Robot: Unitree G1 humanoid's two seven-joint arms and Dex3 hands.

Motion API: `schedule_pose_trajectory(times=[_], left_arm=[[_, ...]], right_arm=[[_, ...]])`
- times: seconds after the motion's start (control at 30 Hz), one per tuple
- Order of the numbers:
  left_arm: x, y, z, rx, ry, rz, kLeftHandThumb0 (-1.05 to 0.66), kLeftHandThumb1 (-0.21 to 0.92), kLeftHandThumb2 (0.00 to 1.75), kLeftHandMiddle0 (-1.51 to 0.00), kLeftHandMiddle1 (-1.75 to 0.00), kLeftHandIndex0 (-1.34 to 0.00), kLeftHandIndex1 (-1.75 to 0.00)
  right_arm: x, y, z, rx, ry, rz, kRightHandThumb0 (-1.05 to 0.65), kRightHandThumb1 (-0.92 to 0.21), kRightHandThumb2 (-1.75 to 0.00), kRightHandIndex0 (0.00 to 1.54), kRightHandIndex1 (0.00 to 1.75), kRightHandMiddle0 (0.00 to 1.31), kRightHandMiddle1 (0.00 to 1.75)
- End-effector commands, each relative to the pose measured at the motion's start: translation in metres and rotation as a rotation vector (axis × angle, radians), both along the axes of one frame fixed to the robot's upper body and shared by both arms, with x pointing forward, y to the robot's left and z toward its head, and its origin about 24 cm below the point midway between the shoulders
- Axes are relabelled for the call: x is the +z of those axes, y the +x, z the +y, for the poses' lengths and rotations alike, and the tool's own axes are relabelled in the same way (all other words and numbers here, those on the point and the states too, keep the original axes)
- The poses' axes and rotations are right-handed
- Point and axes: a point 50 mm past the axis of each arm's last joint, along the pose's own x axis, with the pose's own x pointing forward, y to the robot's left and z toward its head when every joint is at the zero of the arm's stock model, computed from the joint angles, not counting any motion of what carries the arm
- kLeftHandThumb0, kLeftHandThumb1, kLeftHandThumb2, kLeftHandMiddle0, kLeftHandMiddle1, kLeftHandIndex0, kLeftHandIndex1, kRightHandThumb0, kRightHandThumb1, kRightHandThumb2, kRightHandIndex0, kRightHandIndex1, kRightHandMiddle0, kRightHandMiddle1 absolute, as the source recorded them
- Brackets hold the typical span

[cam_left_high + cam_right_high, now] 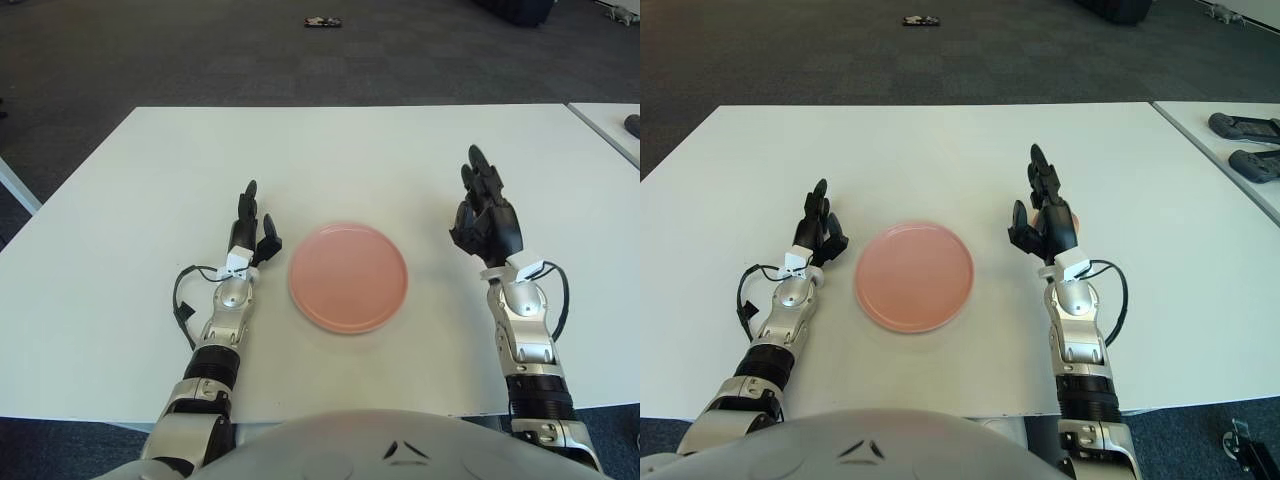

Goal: Put the apple into the plate.

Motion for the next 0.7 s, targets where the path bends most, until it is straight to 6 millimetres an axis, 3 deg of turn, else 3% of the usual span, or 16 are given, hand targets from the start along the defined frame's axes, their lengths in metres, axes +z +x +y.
schedule_pose_trajectory(times=[0.0,0.3,0.67], left_arm=[[-0.008,-0.002,-0.001,0.007,0.002,0.042,-0.81,0.92,1.04,-0.16,-0.01,0.0,-0.33],[-0.008,-0.002,-0.004,0.008,-0.014,0.028,-0.8,0.92,1.03,-0.17,-0.01,0.0,-0.36],[-0.008,-0.002,-0.006,0.006,-0.022,0.023,-0.8,0.92,1.02,-0.16,-0.01,0.0,-0.35]], right_arm=[[0.021,0.002,0.0,-0.024,-0.132,-0.087,-0.9,-0.92,-0.82,0.12,0.01,0.0,0.18],[0.058,0.0,-0.011,-0.066,-0.384,-0.107,-0.98,-0.92,-0.78,0.09,0.0,0.0,0.23],[0.06,0.013,-0.028,-0.146,-0.349,-0.112,-1.01,-0.92,-0.76,0.06,0.0,0.0,0.21]])
